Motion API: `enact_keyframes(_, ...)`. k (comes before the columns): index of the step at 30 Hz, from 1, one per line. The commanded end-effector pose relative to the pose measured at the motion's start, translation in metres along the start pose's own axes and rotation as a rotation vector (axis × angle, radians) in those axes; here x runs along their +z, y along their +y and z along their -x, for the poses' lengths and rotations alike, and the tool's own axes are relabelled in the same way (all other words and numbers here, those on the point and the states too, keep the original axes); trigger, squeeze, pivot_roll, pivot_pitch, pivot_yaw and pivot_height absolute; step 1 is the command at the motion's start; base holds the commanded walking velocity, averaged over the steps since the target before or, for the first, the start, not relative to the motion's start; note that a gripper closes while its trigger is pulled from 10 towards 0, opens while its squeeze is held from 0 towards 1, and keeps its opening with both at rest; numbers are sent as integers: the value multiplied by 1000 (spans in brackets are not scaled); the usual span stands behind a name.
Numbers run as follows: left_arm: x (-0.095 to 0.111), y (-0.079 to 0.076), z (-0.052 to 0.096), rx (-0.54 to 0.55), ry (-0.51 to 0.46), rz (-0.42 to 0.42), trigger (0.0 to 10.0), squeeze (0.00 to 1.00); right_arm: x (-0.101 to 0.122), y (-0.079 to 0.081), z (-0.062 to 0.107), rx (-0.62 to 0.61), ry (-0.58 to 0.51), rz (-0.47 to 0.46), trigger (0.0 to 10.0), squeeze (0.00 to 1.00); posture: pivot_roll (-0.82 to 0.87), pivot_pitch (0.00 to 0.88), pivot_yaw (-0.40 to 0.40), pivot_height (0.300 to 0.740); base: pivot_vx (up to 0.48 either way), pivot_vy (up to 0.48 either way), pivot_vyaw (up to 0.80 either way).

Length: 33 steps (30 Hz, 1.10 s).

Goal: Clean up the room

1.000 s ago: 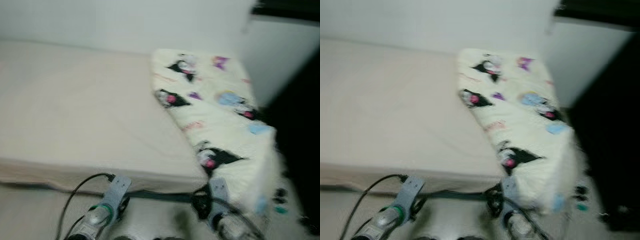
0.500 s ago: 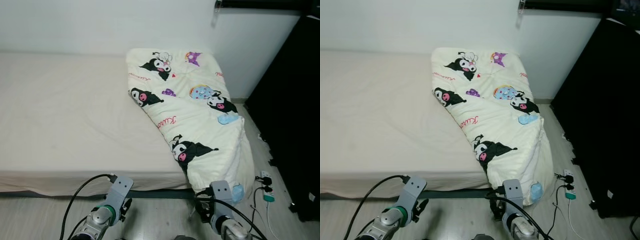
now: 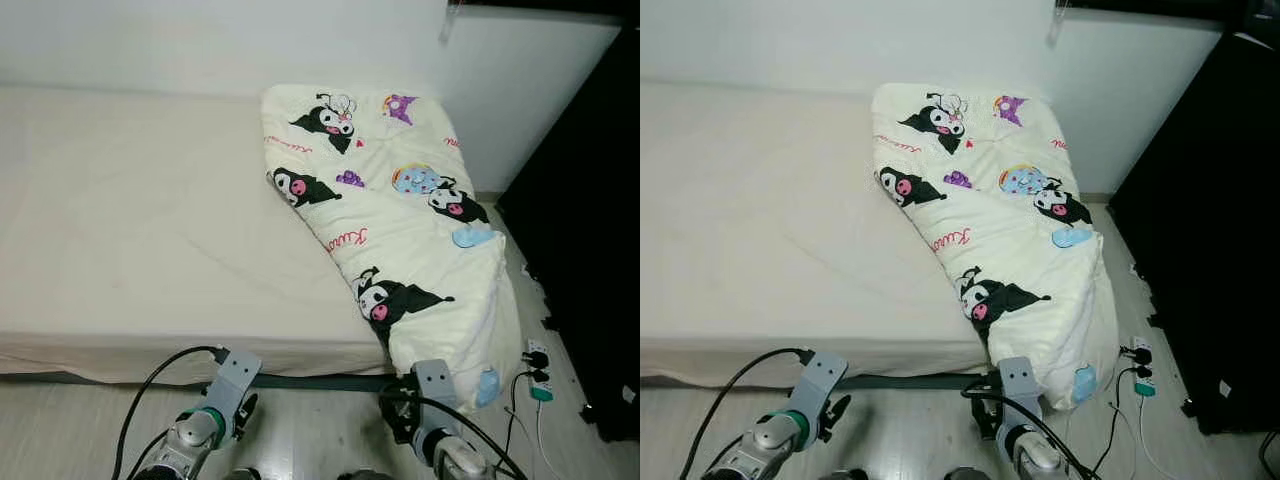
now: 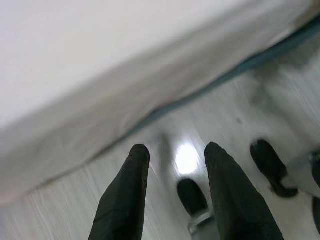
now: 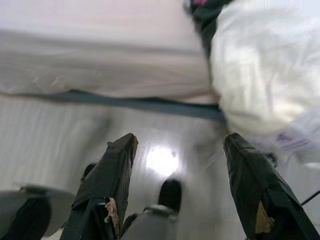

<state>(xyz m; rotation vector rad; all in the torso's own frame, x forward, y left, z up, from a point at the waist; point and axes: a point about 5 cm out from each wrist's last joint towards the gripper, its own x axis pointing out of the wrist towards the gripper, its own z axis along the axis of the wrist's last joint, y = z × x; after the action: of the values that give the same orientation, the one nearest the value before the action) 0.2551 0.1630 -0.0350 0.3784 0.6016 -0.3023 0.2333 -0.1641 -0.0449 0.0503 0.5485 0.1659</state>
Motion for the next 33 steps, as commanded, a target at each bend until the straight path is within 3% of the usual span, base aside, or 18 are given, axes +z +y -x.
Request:
enact_keyframes(1, 10, 2, -1, 4, -65, -10, 10000, 0, 9, -8, 0, -35, -60, -1, 10000, 0, 36, 61, 14, 740, 0, 0, 0)
enact_keyframes(2, 40, 12, -1, 37, -235, -38, 10000, 0, 40, -21, -2, -99, -217, -3, 10000, 0, 29, 70, 10, 740, 0, 0, 0)
enact_keyframes(4, 50, 15, 0, 43, -286, -50, 10000, 0, 50, -24, -3, -117, -264, -3, 10000, 0, 29, 70, 10, 740, 0, 0, 0)
enact_keyframes(8, 86, 12, 7, 27, -485, -192, 10000, 0, 83, -32, -2, -169, -415, -77, 10000, 0, 24, 82, 4, 740, 0, 0, 0)
enact_keyframes(10, 104, 8, 13, 5, -562, -188, 10000, 0, 101, -31, -2, -182, -483, -93, 10000, 0, 21, 88, 5, 740, 0, 0, 0)
enact_keyframes(14, 105, 5, 16, -4, -557, -126, 10000, 0, 117, -17, -1, -115, -566, -99, 10000, 0, 22, 95, 4, 740, 0, 0, 0)
enact_keyframes(19, 92, 3, 19, -5, -525, -105, 10000, 0, 105, -17, -3, -120, -521, -207, 10000, 0, 26, 100, -2, 740, 0, 0, 0)
enact_keyframes(24, 86, 3, 25, 9, -508, -85, 10000, 0, 95, -20, 0, -137, -482, -166, 10000, 0, 27, 103, -6, 740, 0, 0, 0)
enact_keyframes(33, 90, 1, 25, 2, -490, -78, 10000, 0, 100, -17, 2, -107, -483, -136, 10000, 0, 21, 96, -6, 740, 0, 0, 0)
